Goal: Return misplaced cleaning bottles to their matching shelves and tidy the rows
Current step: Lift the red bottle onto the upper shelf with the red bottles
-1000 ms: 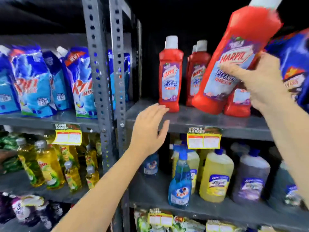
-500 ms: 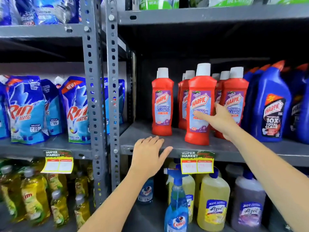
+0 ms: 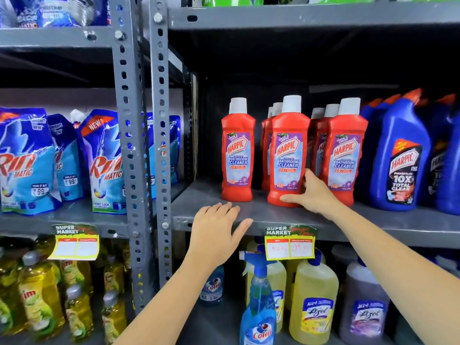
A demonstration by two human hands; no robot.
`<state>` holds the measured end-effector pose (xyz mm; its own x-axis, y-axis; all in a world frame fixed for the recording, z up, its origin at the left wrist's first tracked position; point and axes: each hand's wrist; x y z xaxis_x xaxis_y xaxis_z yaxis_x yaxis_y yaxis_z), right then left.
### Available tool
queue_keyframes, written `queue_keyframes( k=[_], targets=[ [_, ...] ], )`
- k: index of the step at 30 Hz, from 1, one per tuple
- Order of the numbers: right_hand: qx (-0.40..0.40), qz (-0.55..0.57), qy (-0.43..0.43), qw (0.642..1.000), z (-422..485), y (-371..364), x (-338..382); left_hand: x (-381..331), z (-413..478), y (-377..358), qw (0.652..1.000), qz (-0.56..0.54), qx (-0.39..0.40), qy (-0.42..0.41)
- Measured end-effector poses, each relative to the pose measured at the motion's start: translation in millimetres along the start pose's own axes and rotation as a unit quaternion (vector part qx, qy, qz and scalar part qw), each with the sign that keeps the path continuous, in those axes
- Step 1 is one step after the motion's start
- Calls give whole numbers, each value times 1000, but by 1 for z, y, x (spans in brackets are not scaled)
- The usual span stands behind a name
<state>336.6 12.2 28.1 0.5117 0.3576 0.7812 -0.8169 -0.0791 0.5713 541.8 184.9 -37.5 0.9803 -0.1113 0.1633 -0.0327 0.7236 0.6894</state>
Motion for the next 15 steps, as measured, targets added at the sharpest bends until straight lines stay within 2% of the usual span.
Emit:
queue_keyframes(
  k=[11,15],
  targets=[
    [97,138,-14,985,14,-7,-4,-1,0,1,1000,-9,-13,5],
    [112,149,-14,982,13,-6,-4,-3,-1,0,1000,-12,-28,8]
  ],
)
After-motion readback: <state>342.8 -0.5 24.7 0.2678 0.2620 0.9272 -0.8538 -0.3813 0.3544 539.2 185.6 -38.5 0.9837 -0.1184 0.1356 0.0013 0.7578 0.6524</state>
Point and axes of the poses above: each hand's wrist, its own z-axis towards the middle knuckle, its own y-axis out of the back of the hand, x = y × z, and after that the axes turned 14 degrees about -y, right-handed
